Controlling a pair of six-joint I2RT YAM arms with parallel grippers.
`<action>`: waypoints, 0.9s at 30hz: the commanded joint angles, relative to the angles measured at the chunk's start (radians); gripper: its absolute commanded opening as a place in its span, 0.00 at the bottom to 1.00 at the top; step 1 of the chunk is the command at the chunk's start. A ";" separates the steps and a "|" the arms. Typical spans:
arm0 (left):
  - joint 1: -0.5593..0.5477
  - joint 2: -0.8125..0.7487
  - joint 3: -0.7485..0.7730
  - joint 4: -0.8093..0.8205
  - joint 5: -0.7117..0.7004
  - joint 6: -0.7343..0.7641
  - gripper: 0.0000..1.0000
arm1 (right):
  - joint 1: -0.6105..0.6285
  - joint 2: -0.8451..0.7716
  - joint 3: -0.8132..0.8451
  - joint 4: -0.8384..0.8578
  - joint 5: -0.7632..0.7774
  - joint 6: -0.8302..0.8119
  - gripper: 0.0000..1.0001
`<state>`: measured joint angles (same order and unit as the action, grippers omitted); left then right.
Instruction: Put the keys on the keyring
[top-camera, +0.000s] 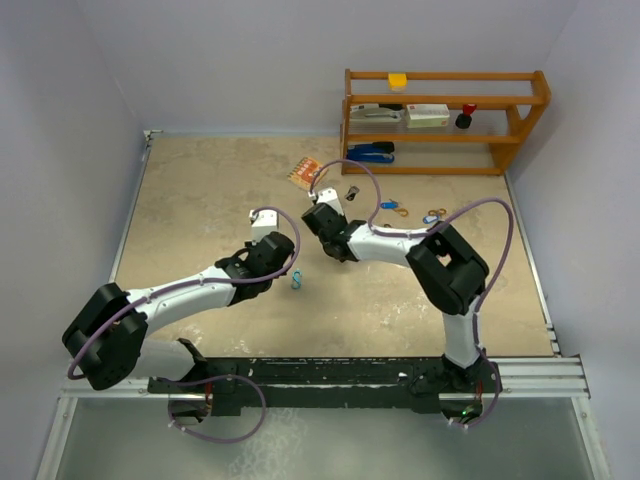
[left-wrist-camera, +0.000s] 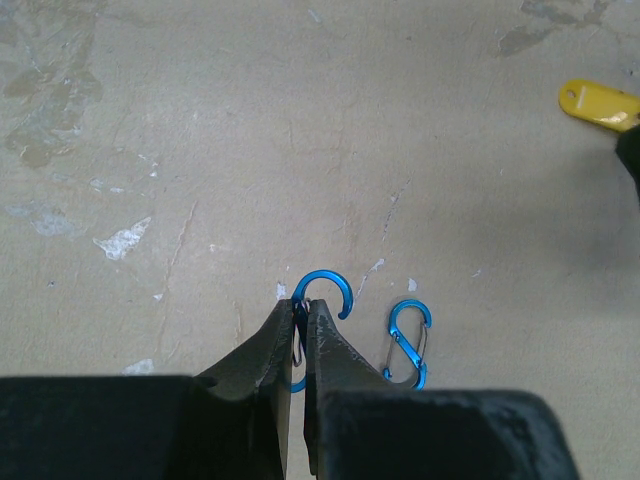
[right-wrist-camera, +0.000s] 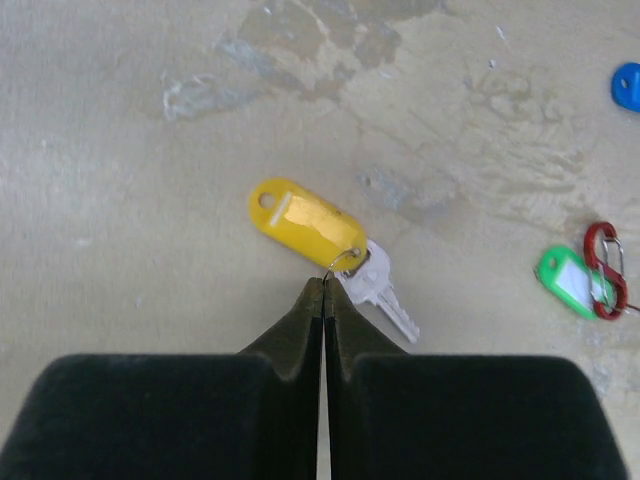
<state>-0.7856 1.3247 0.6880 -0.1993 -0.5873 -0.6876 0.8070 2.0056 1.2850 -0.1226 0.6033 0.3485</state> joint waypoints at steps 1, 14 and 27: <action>0.006 -0.014 0.006 0.027 -0.007 0.006 0.00 | 0.004 -0.166 -0.073 0.102 -0.009 -0.041 0.00; 0.006 -0.022 0.016 0.060 0.017 0.024 0.00 | 0.003 -0.349 -0.212 0.192 -0.223 -0.111 0.00; 0.006 -0.033 0.013 0.054 0.012 0.025 0.00 | 0.002 -0.211 -0.106 0.076 -0.253 -0.111 0.58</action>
<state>-0.7856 1.3239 0.6880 -0.1730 -0.5720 -0.6838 0.8070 1.7870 1.1446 -0.0246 0.3664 0.2459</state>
